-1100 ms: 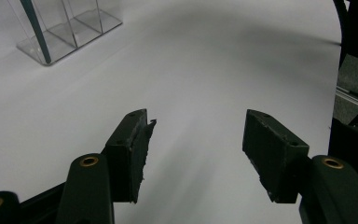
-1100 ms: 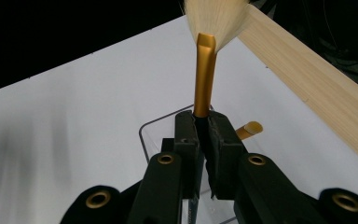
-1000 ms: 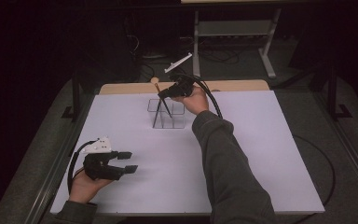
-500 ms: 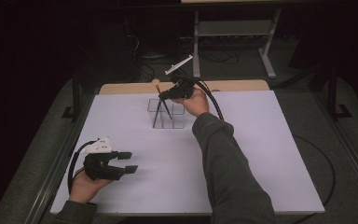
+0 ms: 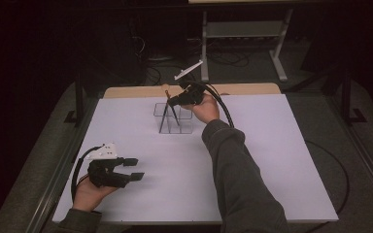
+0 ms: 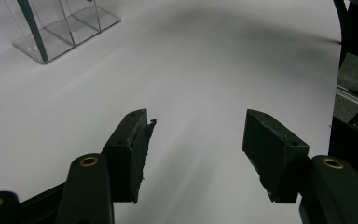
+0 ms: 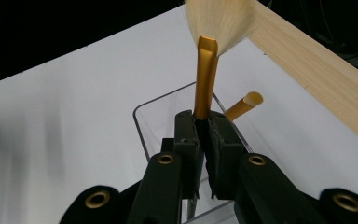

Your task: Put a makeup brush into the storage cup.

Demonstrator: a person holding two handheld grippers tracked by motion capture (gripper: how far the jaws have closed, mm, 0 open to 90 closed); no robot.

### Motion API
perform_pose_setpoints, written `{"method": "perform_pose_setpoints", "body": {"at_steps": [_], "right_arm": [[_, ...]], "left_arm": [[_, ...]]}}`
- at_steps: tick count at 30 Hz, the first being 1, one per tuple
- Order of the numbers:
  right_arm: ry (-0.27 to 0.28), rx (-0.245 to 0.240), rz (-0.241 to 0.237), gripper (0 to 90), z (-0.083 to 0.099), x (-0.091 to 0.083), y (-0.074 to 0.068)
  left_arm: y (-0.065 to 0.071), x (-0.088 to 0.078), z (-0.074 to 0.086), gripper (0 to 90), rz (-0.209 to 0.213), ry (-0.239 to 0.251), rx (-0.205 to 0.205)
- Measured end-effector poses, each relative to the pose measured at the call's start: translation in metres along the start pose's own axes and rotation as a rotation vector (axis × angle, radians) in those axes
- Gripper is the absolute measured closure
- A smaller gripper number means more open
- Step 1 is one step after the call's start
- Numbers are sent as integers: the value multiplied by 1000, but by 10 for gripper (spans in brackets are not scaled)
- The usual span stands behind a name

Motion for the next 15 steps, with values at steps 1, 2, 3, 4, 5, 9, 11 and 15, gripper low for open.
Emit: {"method": "perform_pose_setpoints", "body": {"at_steps": [1, 2, 3, 4, 5, 9, 11, 15], "right_arm": [[2, 1, -4, 825, 0, 0, 0], [2, 3, -3, 824, 1, 0, 0], [2, 3, -4, 823, 1, 0, 0], [1, 4, -1, 822, 1, 0, 0], [-1, 14, -4, 822, 1, 0, -1], [-5, 6, 1, 821, 3, 1, 0], [-2, 8, 3, 820, 4, 1, 0], [-4, 7, 5, 818, 8, 1, 0]], "left_arm": [[0, 0, 0, 403, 0, 0, -6], [0, 0, 0, 403, 0, -2, -2], [0, 0, 0, 403, 0, -2, 0], [0, 0, 0, 403, -1, -2, 4], [0, 0, 0, 403, 0, -2, 2], [0, 0, 0, 403, -1, -1, 1], [0, 0, 0, 403, -1, 1, -3], [0, 1, 0, 403, 1, -3, 1]]}}
Point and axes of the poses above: each handheld gripper's, and its own axes: x roughly forward along the jaws, z roughly out of its underside, y roughly to its right, the point moved 1 cm from there along x, roughly forward along the jaws, and after that the axes turned 4 degrees about z, right-handed, at the moved point
